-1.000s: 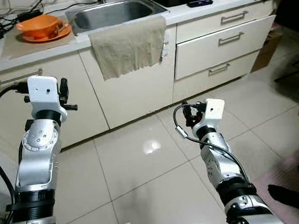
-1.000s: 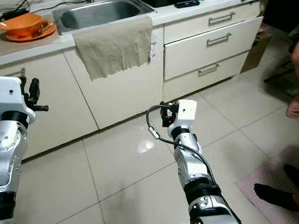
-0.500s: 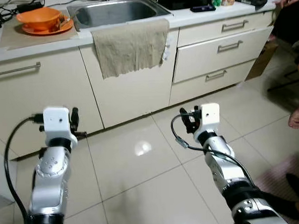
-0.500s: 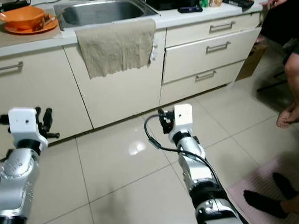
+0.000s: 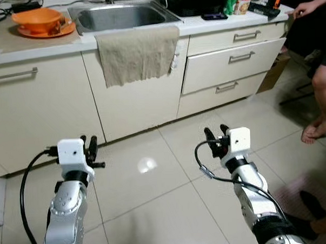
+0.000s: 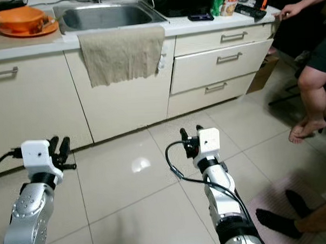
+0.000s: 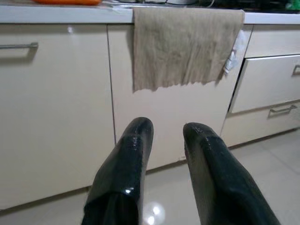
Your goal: Kitchen organization
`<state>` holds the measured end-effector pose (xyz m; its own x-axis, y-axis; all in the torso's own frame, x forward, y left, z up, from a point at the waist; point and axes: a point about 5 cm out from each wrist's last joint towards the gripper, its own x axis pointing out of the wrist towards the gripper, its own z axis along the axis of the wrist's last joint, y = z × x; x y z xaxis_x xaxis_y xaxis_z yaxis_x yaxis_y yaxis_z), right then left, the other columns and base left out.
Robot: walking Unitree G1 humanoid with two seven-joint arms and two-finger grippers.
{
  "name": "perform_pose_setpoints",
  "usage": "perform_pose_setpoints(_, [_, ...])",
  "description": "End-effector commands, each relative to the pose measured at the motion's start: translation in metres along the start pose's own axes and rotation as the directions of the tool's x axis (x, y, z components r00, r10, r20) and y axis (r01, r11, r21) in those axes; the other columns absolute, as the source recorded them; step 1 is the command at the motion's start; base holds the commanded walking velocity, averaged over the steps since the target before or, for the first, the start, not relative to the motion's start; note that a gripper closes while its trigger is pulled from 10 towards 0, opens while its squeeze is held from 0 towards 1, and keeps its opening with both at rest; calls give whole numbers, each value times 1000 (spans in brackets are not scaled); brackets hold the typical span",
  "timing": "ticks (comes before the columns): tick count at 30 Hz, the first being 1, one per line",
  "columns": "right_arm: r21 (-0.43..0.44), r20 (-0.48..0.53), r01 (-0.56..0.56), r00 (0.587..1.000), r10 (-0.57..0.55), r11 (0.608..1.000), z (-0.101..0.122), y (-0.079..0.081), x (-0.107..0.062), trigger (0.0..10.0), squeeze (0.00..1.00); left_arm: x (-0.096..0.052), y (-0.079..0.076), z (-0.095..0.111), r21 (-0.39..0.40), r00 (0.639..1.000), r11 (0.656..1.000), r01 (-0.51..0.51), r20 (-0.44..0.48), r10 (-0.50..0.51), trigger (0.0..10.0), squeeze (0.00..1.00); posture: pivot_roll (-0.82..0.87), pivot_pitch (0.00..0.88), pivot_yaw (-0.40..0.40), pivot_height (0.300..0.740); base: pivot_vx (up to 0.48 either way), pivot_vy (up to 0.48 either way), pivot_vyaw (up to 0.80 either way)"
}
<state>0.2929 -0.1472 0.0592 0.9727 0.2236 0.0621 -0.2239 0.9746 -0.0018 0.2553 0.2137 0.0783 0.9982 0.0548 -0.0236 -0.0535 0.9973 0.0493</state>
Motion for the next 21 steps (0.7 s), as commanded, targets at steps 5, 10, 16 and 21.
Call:
perform_pose_setpoints(5, [66,113,-18,994,11,998,14,-1,-3,10000,1000,-10,-5,10,2,996,999,43,78,-43,10000,1000,19,41,-81,740,0,0,0])
perform_pose_setpoints(10, [141,38,132,990,-139,981,11,-16,7,10000,1000,2,-8,30,17,988,999,51,147,-53,10000,1000,11,48,-74,740,0,0,0])
perform_pose_setpoints(16, [190,-45,269,963,-265,944,9,-37,15,10000,1000,21,-9,26,-12,996,998,64,57,-64,10000,1000,-5,50,-65,740,0,0,0])
perform_pose_setpoints(21, [212,66,-56,997,42,976,28,-16,26,10000,365,21,-33,36,-140,935,927,347,122,-332,10000,0,-11,46,-65,740,0,0,0])
